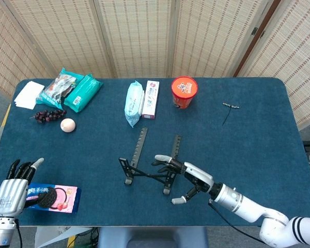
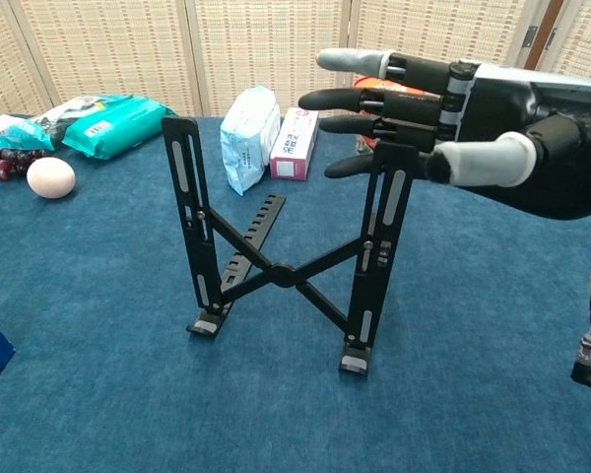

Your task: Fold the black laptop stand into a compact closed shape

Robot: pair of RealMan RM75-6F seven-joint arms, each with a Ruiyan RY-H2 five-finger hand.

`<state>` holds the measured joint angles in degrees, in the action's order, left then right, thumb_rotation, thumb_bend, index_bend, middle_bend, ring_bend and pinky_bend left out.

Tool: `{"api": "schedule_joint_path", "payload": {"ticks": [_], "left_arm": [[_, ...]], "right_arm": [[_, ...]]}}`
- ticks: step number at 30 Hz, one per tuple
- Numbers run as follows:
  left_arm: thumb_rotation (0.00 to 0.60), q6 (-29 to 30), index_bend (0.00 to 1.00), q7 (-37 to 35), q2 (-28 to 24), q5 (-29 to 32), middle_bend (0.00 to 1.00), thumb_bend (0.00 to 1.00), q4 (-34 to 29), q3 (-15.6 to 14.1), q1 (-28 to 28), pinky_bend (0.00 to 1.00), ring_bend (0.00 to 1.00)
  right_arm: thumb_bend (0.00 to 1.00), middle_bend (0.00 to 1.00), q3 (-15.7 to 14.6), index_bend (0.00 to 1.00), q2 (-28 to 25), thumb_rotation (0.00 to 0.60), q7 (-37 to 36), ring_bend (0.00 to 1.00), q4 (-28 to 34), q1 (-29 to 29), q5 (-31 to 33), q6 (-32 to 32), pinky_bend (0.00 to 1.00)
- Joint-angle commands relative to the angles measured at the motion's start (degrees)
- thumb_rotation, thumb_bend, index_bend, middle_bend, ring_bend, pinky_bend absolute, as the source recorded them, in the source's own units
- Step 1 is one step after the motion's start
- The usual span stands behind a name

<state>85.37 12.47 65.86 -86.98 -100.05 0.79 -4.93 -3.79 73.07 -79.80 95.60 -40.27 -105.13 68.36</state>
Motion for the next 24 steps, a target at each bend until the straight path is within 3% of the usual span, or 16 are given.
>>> {"api": "schedule_joint_path", "payload": {"ticks": [1, 14, 24], "left_arm": [[0.600, 0.0, 0.12, -0.2, 0.0, 0.0, 0.21, 0.14, 0.1, -0.1, 0.1, 0.03, 0.16], [0.600, -0.3, 0.12, -0.6, 0.2, -0.3, 0.21, 0.14, 0.6, -0.1, 0.0, 0.03, 0.16], [0.600, -0.7, 0.12, -0.3, 0.4, -0.4, 0.21, 0.14, 0.3, -0.2, -0.3, 0.03, 0.16]], "right_arm": [[0.01, 0.16, -1.1, 0.00, -0.5, 0.600, 1.7, 0.03, 1.5, -0.1, -0.4, 0.0, 0.18], [0.01, 0.16, -1.4, 0.00, -0.6, 0.600, 7.9, 0.03, 2.6, 1.2, 4.5, 0.1, 0.18], [0.01, 0.16, -1.3, 0.00, 2.3, 0.600, 4.9, 0.03, -0.9, 0.6, 7.2, -2.6, 0.18]]}}
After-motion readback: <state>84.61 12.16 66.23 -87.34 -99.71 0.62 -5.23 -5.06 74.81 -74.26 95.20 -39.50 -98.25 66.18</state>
